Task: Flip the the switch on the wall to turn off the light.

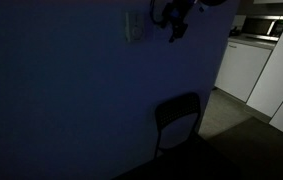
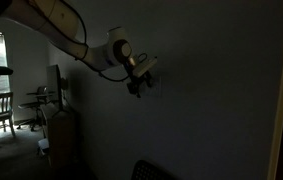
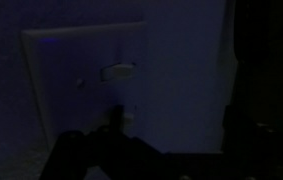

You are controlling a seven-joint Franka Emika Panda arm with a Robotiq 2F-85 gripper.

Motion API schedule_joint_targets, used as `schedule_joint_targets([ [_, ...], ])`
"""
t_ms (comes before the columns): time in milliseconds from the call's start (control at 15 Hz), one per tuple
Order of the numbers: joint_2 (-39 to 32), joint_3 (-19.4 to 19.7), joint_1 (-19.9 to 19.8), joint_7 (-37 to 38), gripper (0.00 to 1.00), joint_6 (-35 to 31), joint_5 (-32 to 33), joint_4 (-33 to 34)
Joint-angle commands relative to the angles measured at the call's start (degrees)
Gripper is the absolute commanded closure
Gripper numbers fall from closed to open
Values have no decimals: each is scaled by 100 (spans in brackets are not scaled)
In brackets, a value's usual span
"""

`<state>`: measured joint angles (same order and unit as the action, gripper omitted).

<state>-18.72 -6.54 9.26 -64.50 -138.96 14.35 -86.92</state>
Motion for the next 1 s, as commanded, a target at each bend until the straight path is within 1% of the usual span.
schedule_joint_targets([
  [0,-79,-48,-53,197,0,278,10,92],
  [67,-31,-63,-48,234,0,303,-3,75],
  [267,215,-13,103,720,0,689,266,-33],
  [533,550,-89,241,1241,0,1149,481,-284],
  [800,700,-194,252,1479,0,1484,429,-329],
  [867,496,-222,249,1411,0,1380,452,-89],
  [933,518,-233,251,1446,0,1419,451,-95],
])
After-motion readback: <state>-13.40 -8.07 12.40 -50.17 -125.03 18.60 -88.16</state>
